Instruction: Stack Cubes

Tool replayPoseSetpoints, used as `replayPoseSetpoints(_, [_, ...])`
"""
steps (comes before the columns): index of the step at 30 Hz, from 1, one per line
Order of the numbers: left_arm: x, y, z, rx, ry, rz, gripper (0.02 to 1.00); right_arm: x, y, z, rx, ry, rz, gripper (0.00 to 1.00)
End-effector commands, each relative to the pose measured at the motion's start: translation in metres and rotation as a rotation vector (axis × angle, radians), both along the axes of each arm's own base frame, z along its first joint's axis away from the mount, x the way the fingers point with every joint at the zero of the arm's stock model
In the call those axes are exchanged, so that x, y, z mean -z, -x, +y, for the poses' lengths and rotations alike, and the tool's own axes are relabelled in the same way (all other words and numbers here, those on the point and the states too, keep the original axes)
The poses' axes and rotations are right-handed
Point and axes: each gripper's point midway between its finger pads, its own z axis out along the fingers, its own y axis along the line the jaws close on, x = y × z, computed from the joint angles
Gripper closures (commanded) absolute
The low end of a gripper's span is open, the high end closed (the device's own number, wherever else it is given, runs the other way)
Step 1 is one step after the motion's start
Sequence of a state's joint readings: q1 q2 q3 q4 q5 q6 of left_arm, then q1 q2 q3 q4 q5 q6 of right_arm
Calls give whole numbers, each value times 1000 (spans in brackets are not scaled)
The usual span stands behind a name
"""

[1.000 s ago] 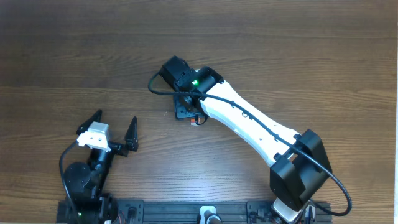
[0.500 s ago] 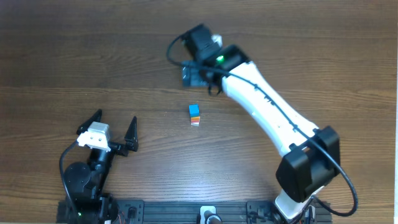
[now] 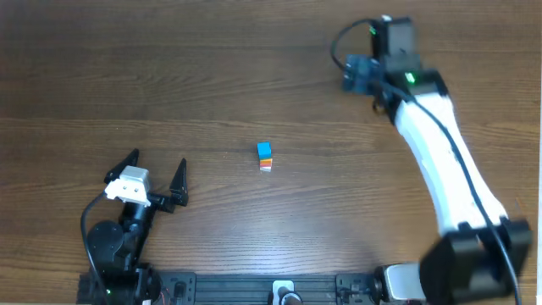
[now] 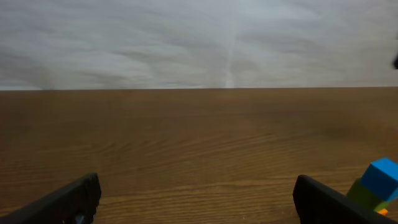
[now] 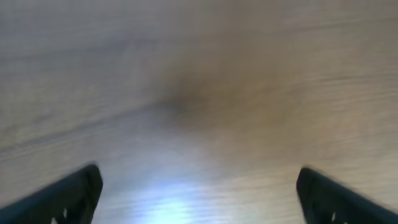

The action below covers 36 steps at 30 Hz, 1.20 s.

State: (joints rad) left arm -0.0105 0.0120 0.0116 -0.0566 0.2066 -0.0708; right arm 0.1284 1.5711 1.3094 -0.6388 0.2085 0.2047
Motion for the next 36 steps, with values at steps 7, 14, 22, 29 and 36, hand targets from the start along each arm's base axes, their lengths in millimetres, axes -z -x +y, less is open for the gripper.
replayPoseSetpoints(7, [1,1,-2,14,-14,-4,18,-16,95,-25,-31,-18,-412,7])
replayPoseSetpoints(14, [1,1,-2,14,-14,-4,18,-12,135,-30,-40,-8,-627,9])
replayPoseSetpoints(22, [1,1,-2,14,-14,-4,18,-5,163,-45,-29,82,-782,9])
replayPoseSetpoints(29, [1,1,-2,14,-14,-4,18,10,176,-32,-120,108,-858,7])
replayPoseSetpoints(36, [1,1,-2,14,-14,-4,18,25,178,-32,-137,126,-793,9])
